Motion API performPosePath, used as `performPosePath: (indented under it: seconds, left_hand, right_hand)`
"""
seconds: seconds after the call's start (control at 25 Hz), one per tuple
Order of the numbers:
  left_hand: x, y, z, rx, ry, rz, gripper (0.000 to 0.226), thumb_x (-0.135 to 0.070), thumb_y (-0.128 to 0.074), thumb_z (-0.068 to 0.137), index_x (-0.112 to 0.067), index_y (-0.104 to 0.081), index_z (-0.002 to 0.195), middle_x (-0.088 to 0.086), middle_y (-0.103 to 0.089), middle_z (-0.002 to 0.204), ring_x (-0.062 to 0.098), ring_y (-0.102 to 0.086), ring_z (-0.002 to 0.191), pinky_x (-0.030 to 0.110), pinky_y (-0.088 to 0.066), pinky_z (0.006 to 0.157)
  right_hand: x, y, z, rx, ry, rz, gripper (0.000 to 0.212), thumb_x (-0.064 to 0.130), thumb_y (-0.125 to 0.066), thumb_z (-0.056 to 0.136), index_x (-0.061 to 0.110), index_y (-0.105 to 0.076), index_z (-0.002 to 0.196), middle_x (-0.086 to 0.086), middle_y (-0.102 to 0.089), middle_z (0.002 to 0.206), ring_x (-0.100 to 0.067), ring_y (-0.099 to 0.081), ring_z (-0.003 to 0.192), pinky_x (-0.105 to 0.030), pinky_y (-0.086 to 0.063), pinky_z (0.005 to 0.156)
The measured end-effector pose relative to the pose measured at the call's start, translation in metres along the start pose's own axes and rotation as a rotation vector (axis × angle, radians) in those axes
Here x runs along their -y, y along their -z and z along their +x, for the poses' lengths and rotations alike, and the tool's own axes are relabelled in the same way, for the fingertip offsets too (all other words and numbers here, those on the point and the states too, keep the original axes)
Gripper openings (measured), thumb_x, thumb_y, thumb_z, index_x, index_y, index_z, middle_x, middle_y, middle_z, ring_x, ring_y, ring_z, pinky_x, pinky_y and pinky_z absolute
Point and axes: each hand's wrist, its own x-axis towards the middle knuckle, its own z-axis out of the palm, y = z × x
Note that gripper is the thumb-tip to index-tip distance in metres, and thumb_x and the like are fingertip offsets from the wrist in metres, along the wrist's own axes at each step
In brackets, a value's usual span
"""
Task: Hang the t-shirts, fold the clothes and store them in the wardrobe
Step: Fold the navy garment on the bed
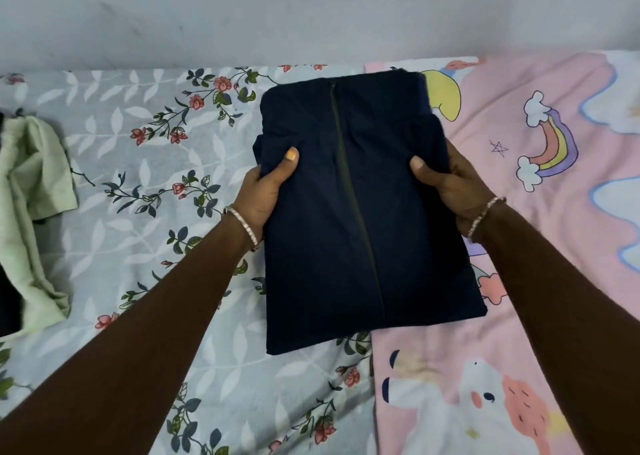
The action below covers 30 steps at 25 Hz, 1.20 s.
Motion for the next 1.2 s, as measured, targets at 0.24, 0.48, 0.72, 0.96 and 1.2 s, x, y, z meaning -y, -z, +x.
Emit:
performPosePath:
  seconds: [0.24,0.48,0.72,0.96,1.2]
  left_hand:
    - [0.016,-0.008,0.010,-0.368,-0.019,0.540,0.053,-0.070,-0.055,0.086,-0.020,-0.056,0.070,-0.004,-0.061,0.072,0.012,-0.056,0.069,0.025,-0.044,0.064]
    - [0.021,-0.011,-0.014,-0.744,-0.504,0.957,0.038,-0.042,-0.060,0.092,-0.015,-0.052,0.118,0.007,-0.058,0.114,0.025,-0.056,0.098,0.044,-0.048,0.086]
    - [0.043,-0.034,-0.030,0.135,-1.041,1.436,0.045,-0.027,-0.037,0.102,-0.027,-0.047,0.146,0.000,-0.036,0.158,0.022,-0.023,0.150,0.052,-0.019,0.119]
    - [0.060,-0.026,0.001,0.550,-0.608,1.448,0.053,-0.044,-0.017,0.106,-0.036,-0.009,0.157,-0.008,-0.004,0.166,0.014,0.006,0.153,0.046,0.013,0.121]
    - [0.038,-0.031,-0.006,0.669,-0.404,1.423,0.054,-0.028,-0.032,0.108,-0.036,-0.008,0.156,-0.007,-0.001,0.166,0.014,0.010,0.152,0.043,0.016,0.119]
  right_hand:
    - [-0.012,-0.021,0.017,-0.240,-0.026,-0.453,0.041,0.031,-0.053,0.103,0.019,-0.049,0.142,-0.002,-0.058,0.138,-0.023,-0.054,0.123,-0.022,-0.036,0.092]
    - [-0.007,-0.034,-0.012,-0.500,-0.021,-0.817,0.041,0.030,-0.060,0.097,0.011,-0.047,0.131,-0.016,-0.056,0.126,-0.039,-0.054,0.114,-0.038,-0.040,0.084]
    - [-0.021,-0.073,-0.129,-0.141,0.490,-0.896,0.065,0.022,-0.066,0.074,0.010,-0.054,0.136,-0.008,-0.052,0.141,-0.023,-0.044,0.134,-0.037,-0.034,0.110]
    - [-0.057,-0.059,-0.144,0.167,0.417,-1.415,0.102,0.033,-0.071,0.072,0.033,-0.017,0.159,-0.002,-0.016,0.167,-0.027,-0.013,0.154,-0.052,-0.019,0.122]
    - [-0.042,-0.070,-0.148,0.100,0.415,-1.521,0.063,0.008,-0.034,0.093,0.024,-0.038,0.153,-0.011,-0.049,0.151,-0.039,-0.057,0.128,-0.048,-0.052,0.099]
